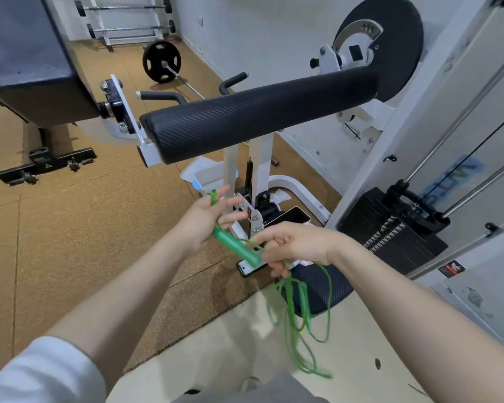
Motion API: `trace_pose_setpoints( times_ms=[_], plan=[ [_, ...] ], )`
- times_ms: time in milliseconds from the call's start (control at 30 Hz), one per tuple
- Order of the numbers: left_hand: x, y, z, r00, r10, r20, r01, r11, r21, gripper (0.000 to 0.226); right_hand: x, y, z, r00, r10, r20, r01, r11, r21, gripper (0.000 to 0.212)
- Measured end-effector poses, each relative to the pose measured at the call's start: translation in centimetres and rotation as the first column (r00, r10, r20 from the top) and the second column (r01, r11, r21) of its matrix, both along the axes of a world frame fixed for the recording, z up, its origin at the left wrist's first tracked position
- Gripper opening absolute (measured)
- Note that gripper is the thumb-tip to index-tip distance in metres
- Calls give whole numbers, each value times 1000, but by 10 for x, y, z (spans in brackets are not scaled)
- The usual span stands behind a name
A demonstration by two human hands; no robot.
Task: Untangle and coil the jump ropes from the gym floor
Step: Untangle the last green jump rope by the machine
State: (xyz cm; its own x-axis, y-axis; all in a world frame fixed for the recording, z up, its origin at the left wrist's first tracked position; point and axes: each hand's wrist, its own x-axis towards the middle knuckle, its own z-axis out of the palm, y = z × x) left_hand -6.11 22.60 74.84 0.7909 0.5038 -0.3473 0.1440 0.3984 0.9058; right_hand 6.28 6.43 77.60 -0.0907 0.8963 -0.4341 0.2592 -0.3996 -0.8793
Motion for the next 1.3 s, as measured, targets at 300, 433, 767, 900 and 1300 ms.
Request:
trace_pose_setpoints(
  times_ms=[300,433,767,900,1300],
  plan=[
    [6,-30,19,721,-490,-489,692,533,486,40,22,-17,-4,955,-291,51,283,952,120,8],
    [12,-35,12,802,-241,-547,588,479,651,27,31,-21,-5,931,-365,-20,365,925,107,16],
    [-3,-11,3,975,133,178,3,793,-609,65,49,-46,-42,881,-466,-83,465,885,-33,24],
    [-7,-7,2,897,350,269,-92,744,-662,64,44,-42,-51,801,-552,-232,548,832,-90,44],
    [-24,10,4,764,584,275,-241,653,-718,43,19,-2,-53,674,-710,203,738,657,-152,30]
  ],
)
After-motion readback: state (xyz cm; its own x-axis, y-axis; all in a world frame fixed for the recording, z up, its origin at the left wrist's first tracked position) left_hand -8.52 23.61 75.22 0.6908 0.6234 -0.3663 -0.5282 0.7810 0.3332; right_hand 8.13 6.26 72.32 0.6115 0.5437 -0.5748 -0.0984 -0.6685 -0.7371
